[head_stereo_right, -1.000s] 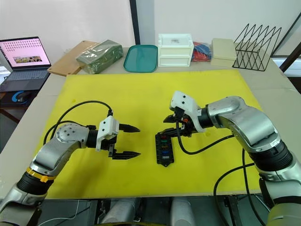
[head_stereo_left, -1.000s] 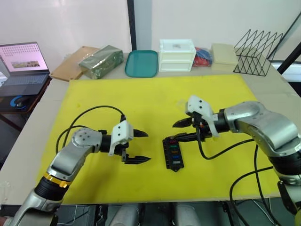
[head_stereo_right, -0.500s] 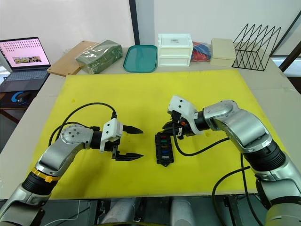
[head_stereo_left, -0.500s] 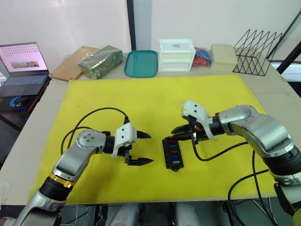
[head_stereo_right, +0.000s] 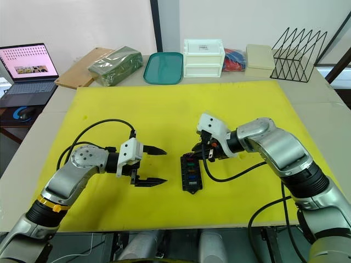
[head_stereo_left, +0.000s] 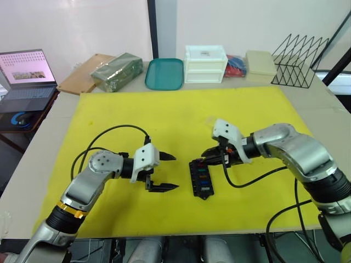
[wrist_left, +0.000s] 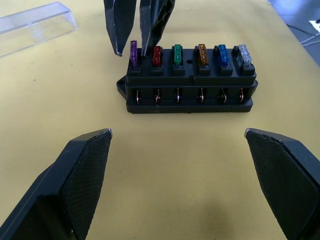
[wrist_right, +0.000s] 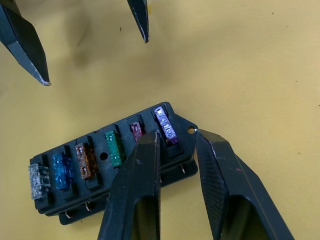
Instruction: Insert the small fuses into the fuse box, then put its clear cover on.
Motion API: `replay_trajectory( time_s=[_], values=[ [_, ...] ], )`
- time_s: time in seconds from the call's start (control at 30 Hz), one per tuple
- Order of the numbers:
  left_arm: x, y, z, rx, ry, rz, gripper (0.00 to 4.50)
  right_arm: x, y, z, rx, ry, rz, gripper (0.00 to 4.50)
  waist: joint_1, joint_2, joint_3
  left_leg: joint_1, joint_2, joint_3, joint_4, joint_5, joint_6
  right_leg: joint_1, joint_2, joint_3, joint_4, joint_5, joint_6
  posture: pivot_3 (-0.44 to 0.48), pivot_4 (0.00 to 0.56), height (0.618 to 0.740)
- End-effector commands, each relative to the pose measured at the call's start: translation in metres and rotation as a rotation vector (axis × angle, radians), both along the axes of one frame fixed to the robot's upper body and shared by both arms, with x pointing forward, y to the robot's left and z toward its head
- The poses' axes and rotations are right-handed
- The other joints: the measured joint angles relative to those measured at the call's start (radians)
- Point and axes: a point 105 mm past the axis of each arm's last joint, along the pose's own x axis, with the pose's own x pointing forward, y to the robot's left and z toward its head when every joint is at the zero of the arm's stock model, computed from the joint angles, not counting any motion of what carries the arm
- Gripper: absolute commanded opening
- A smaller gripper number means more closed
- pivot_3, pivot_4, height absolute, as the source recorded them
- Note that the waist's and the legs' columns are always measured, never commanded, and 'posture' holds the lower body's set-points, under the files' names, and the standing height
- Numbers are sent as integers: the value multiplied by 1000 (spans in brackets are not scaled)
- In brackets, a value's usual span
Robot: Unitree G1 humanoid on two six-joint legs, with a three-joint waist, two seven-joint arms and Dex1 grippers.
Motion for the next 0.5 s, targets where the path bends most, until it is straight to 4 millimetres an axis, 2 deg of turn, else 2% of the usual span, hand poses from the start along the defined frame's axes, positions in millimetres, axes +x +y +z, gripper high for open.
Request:
replay_trajectory(
  time_s=[0.03,0.1,0.5],
  values=[
    [1,2,5,-12,-37,6,4500,0,4,10,8,-34,32,572,0,0,0,0,0,0,0,0,0,0,0,0,0,0,0,0,150,740],
    [1,2,5,-13,-40,9,4500,0,4,11,13,-35,36,12,0,0,0,0,0,0,0,0,0,0,0,0,0,0,0,0,150,740],
    [2,1,5,-21,-49,14,4500,-6,8,31,9,-72,96,12,1,0,0,0,0,0,0,0,0,0,0,0,0,0,0,0,150,740]
  ],
)
